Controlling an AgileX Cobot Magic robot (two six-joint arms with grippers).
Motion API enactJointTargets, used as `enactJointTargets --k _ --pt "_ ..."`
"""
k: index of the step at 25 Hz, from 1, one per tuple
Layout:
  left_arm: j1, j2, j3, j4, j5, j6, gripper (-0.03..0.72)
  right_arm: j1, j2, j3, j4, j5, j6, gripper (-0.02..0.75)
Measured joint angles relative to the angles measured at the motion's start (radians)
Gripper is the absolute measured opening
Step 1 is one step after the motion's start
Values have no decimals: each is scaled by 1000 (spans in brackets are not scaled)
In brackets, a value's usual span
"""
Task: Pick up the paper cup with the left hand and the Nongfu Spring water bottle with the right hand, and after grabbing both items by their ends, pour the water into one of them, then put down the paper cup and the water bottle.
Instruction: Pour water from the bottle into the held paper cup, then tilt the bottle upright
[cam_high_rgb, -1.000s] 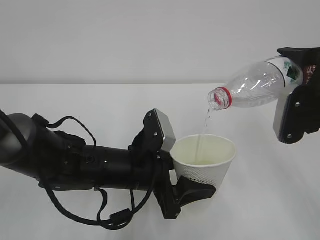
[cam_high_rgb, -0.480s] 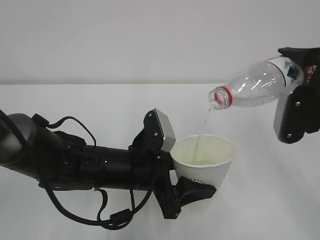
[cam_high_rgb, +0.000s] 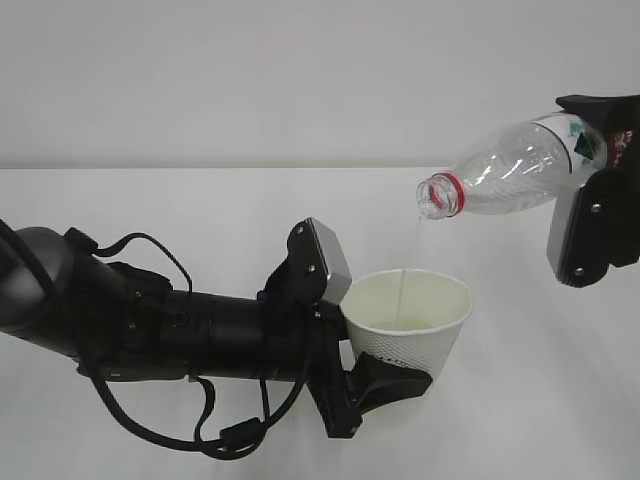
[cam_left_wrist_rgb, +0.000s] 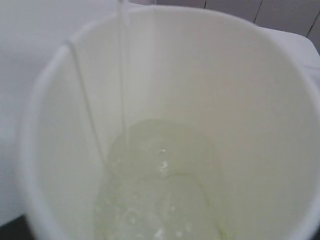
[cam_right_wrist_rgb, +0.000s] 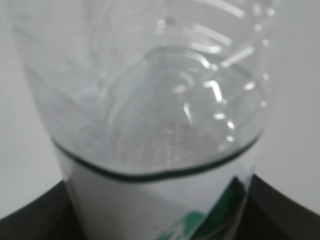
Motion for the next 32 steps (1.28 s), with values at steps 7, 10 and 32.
enactJointTargets --k 7,10,32 --pt "0 0 0 0 0 0 492 0 0 0 0 0 0 514" --pt "0 0 0 0 0 0 492 0 0 0 0 0 0 514" --pt "0 0 0 0 1 0 492 0 0 0 0 0 -18 514"
